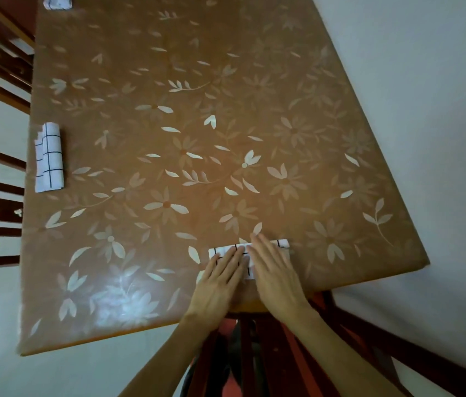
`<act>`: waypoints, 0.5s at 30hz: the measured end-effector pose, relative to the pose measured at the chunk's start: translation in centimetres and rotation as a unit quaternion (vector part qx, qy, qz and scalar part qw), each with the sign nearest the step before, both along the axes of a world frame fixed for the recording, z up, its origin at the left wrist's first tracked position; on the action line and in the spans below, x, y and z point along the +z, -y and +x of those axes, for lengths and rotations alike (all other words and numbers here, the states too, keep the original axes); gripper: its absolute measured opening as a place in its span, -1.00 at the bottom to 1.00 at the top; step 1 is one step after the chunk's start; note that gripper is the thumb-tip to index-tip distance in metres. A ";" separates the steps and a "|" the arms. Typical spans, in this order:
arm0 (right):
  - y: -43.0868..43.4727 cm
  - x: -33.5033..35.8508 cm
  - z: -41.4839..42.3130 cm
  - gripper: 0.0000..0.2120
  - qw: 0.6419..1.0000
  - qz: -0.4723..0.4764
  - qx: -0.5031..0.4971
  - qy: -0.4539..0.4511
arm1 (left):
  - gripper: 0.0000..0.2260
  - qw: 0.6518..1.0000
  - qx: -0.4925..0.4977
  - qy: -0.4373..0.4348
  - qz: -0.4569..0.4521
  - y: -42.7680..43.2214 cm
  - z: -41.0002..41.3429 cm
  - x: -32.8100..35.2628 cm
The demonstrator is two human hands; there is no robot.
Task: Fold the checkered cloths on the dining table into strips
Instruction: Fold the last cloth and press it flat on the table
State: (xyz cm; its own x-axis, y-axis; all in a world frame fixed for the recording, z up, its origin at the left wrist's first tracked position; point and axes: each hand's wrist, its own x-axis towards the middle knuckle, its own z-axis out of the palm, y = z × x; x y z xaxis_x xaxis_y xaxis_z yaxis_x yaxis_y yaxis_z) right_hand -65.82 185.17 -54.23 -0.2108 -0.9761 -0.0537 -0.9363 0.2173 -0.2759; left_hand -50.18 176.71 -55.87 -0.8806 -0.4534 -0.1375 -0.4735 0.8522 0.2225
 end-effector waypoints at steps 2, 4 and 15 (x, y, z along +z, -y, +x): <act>-0.5 -0.5 1.2 -0.44 0.998 0.049 0.038 0.008 | -0.29 1.000 -0.015 0.001 -0.002 0.1 0.4 -0.2; -1.2 -1.0 1.0 -0.35 0.996 0.084 0.022 0.011 | -0.42 0.999 -0.029 0.028 -0.016 0.9 1.5 -0.1; -0.9 -0.5 -3.9 -0.55 0.998 0.046 -0.028 -0.018 | -0.70 0.995 0.095 -0.037 0.005 3.1 -0.3 1.5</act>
